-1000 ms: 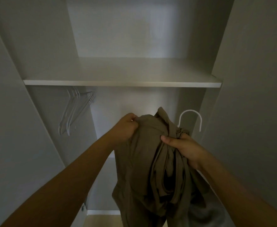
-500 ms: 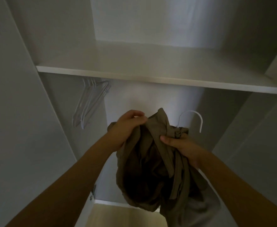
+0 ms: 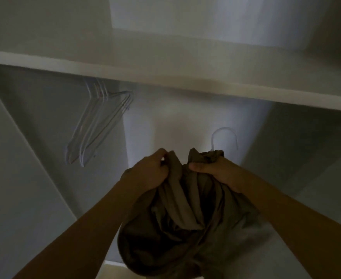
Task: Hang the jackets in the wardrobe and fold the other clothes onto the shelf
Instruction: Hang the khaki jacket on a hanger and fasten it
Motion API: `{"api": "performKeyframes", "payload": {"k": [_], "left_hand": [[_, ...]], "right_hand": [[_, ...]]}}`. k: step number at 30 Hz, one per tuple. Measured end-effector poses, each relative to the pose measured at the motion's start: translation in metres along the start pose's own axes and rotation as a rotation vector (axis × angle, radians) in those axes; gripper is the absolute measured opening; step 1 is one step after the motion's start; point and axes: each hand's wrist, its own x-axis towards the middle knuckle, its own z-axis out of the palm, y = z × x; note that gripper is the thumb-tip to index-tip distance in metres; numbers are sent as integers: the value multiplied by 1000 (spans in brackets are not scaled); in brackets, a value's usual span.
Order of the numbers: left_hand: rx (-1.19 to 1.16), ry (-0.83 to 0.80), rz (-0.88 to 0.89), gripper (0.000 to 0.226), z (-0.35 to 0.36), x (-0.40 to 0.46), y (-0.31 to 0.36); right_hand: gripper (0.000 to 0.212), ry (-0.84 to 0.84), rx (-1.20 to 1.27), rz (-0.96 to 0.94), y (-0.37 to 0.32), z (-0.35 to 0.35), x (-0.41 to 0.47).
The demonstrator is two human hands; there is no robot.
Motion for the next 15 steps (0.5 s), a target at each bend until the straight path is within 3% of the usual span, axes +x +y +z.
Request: {"api": "performKeyframes", "payload": {"k": [3, 6, 12, 15], "left_hand": [[218, -21, 51, 21, 18, 21, -24], [276, 31, 63, 25, 27, 35, -28], [130, 193, -16, 21, 30, 68, -15], [7, 306, -23, 32, 29, 74, -6]], "right_hand": [[55, -7, -107, -7, 13, -21, 45], [52, -11, -249, -30, 13, -40, 81], [82, -63, -549, -99, -20, -69, 118], [59, -13, -569, -163, -40, -72, 130]]}}
